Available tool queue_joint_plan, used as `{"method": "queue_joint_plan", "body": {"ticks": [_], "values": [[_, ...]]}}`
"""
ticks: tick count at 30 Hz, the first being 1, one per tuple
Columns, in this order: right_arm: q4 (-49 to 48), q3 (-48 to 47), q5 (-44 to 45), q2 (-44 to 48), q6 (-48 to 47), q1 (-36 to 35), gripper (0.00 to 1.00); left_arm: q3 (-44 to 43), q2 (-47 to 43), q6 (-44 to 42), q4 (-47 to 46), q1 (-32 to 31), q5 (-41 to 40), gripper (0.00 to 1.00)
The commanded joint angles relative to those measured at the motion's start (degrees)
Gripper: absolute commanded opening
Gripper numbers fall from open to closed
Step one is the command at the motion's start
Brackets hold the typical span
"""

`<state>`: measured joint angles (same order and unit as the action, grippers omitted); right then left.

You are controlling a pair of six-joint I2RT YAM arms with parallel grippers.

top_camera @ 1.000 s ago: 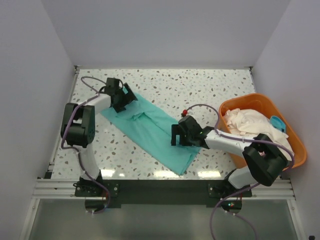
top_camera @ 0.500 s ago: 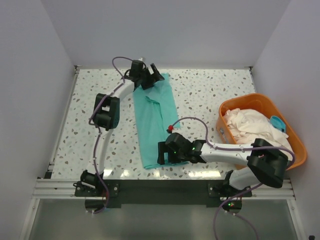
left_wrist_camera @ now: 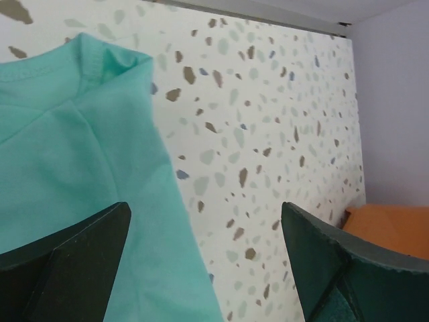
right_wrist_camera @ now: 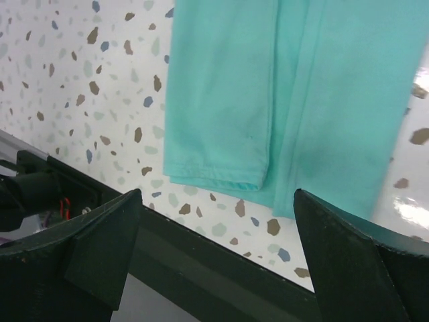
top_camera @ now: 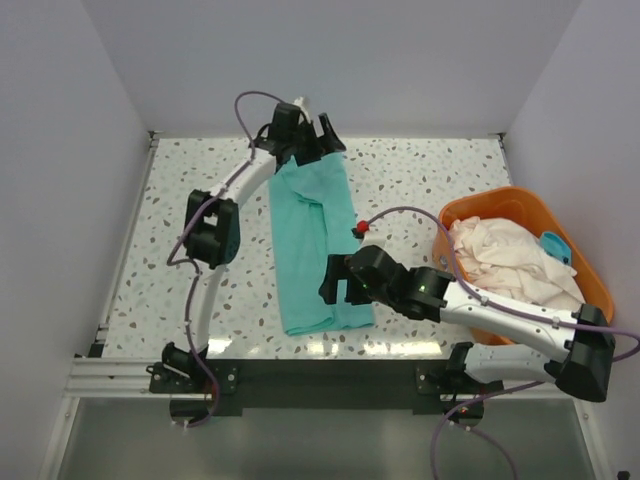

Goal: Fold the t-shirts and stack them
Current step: Fold the tshirt

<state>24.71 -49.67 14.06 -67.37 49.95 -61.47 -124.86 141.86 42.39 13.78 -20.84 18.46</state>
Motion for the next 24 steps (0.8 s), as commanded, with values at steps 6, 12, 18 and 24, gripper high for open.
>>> {"method": "queue_joint_plan", "body": {"ticks": [6,12,18,24], "values": [[13.79,-0.26,2.73,2.77,1.99,3.99,0.99,25.48,-38.29,-11.10,10.84,-3.15,-5.44,1.00],[10.81,8.52,-4.73,4.35,2.69,7.77,0.96,70.41,-68.27,-4.52,4.40,-7.36,-12.47,1.00],[6.06,14.68,-9.76,4.45,2.34,9.00,0.81,92.32,-84.63,4.53,7.65,-12.29,-9.93,1.00],[-0.44,18.63,-12.74,2.95,4.88,9.09,0.70,103.14,-90.09,10.34,6.01,-15.98,-5.72,0.91]]}}
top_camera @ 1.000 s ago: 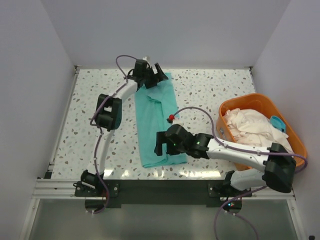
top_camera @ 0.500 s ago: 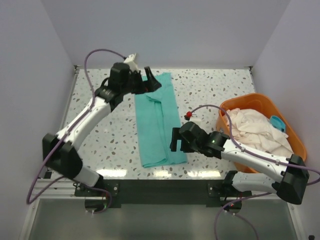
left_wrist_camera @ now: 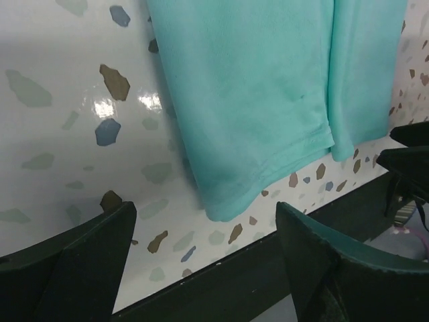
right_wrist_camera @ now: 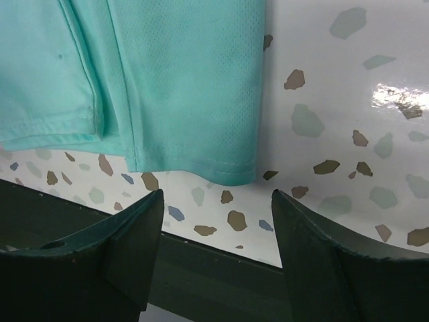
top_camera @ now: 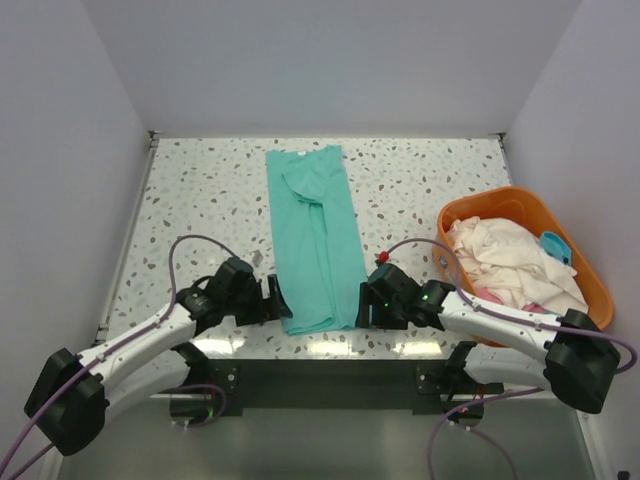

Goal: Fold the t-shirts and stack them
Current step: Fold the tshirt

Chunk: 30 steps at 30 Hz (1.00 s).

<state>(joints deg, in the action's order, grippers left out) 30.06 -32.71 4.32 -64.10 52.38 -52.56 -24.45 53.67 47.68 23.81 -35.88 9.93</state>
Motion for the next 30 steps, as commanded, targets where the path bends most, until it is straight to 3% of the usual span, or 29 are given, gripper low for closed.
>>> {"method": "queue_joint_plan", "body": {"ticks": [1,9,13,24,26,27,28,30], "values": [[-6.59,1.94,-3.09,-0.59,2.72,0.17,0.68,4.74,-1.82,5.58,-4.99,-1.12,4.12,0.86],[-7.48,4.84,-1.16,-0.68,5.36,0.26,0.58,5.73,2.92,8.48,-9.31,-6.13,4.04,0.64],[-7.91,6.60,-0.45,-0.07,7.29,0.35,0.50,5.46,4.95,9.27,-8.43,-8.15,2.56,0.46],[-10.90,7.31,1.66,-3.66,7.21,0.96,0.46,5.47,11.01,10.85,-9.93,-8.59,-0.79,0.16],[-11.17,7.22,1.57,-4.02,7.04,1.05,0.32,5.11,11.54,10.85,-8.79,-8.59,-2.37,0.00],[-11.08,7.22,1.75,-4.19,6.95,0.96,0.26,4.85,11.72,10.68,-8.70,-8.59,-2.81,0.00],[-11.08,7.22,1.83,-4.02,6.68,0.96,0.12,4.67,11.63,10.33,-8.87,-8.59,-2.99,0.00],[-10.64,6.87,2.45,-3.67,6.16,0.96,0.00,4.23,11.02,9.80,-9.48,-8.59,-2.55,0.00]]}}
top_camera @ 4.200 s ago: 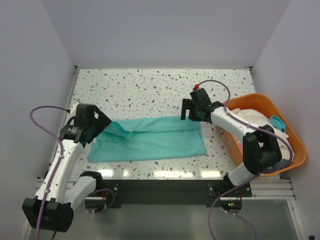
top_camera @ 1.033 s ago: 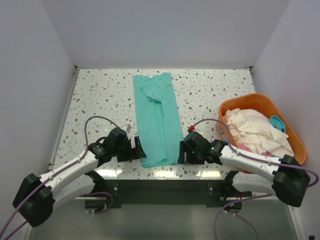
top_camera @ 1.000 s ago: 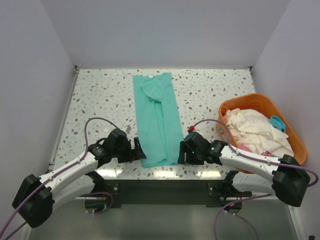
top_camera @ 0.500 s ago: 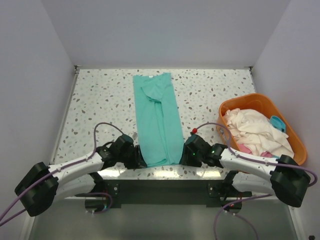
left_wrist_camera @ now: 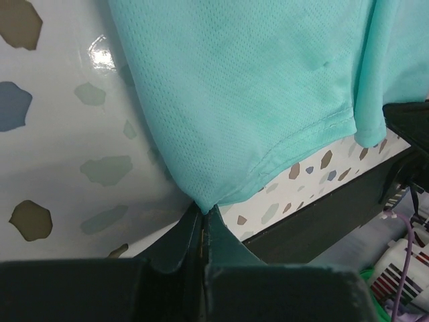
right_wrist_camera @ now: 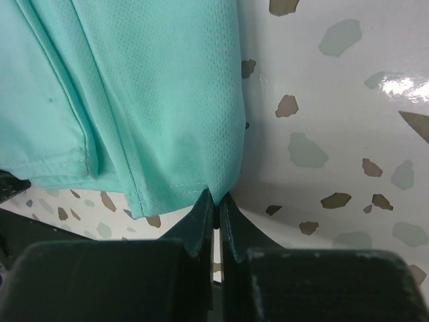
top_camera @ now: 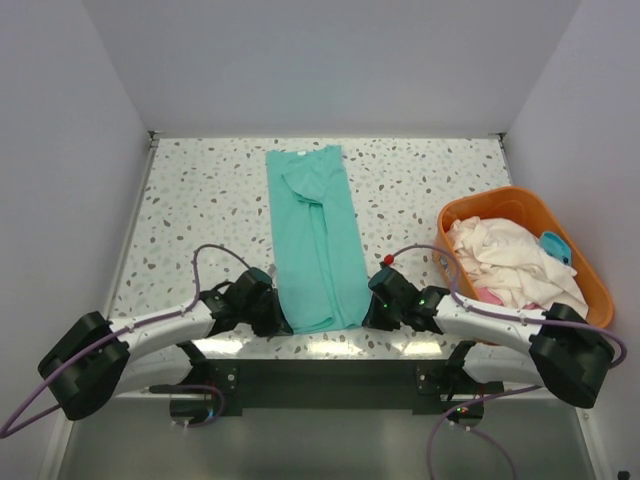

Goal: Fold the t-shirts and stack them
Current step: Fold the tshirt

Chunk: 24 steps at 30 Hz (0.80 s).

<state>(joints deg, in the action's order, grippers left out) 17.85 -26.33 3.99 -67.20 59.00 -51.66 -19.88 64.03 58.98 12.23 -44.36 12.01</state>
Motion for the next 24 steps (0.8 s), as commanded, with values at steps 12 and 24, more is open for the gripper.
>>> {"method": "queue_joint_plan", "body": {"ticks": [12,24], "values": [[3.69,-11.98,12.62,0.58,-8.55,0.24,0.00,-11.66,1.43,-5.45,3.32,0.50,-6.38,0.00],[-3.25,-32.20,14.65,-15.74,-19.62,8.58,0.00,-26.69,13.64,-13.89,-0.11,14.29,-6.99,0.00]]}}
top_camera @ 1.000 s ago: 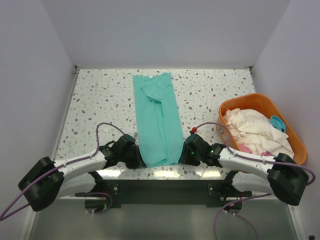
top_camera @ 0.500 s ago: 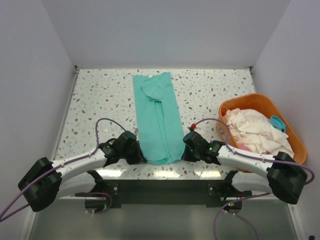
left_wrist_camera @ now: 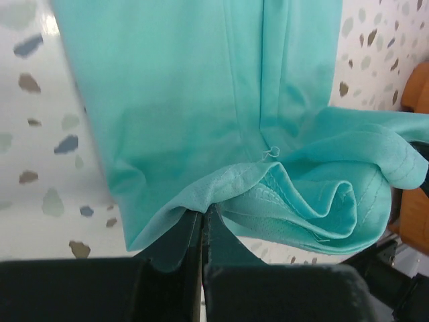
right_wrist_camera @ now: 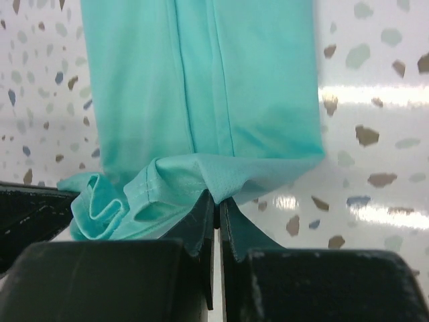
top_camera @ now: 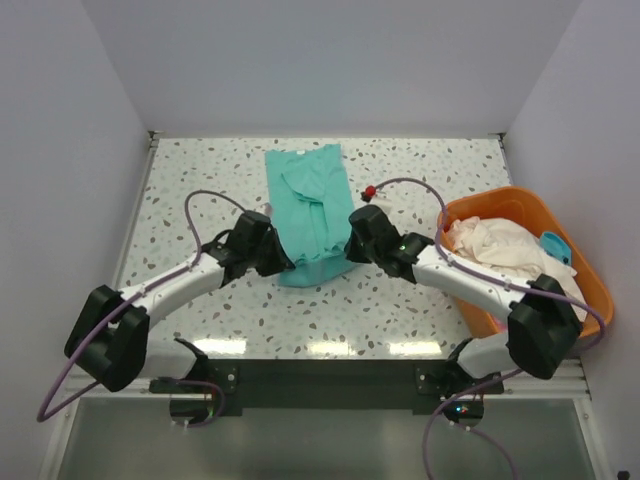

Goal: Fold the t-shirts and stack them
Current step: Fold the tshirt

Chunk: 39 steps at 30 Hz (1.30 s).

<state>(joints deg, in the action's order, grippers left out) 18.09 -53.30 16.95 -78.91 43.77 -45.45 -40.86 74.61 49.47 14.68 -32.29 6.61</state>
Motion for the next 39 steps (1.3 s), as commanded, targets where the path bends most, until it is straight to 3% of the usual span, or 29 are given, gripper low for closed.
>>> {"method": "queue_joint_plan", "body": {"ticks": [1,13,35,37,39], "values": [[-3.76,-6.46,1.33,-5.53,-4.74,3.17,0.00,-7.11,4.22,-4.73,-2.37,2.84,-2.04,0.00],[-4.55,-24.65,-7.10,-25.57,-9.14,12.75,0.00,-21.79,19.34,-8.34,-3.34,9.62,-3.36,0.00],[-8.07,-33.01,-10.01,-36.04,-10.99,15.57,0.00,-28.83,30.06,-9.92,-2.90,13.31,-6.00,0.00],[-7.54,-34.15,-9.39,-37.45,-10.72,15.83,0.00,-30.41,31.21,-9.92,-2.02,13.57,-6.44,0.20],[-5.97,-35.29,-7.47,-38.24,-10.55,15.83,0.16,-31.29,32.44,-9.40,-1.50,13.84,-6.35,0.49]]}}
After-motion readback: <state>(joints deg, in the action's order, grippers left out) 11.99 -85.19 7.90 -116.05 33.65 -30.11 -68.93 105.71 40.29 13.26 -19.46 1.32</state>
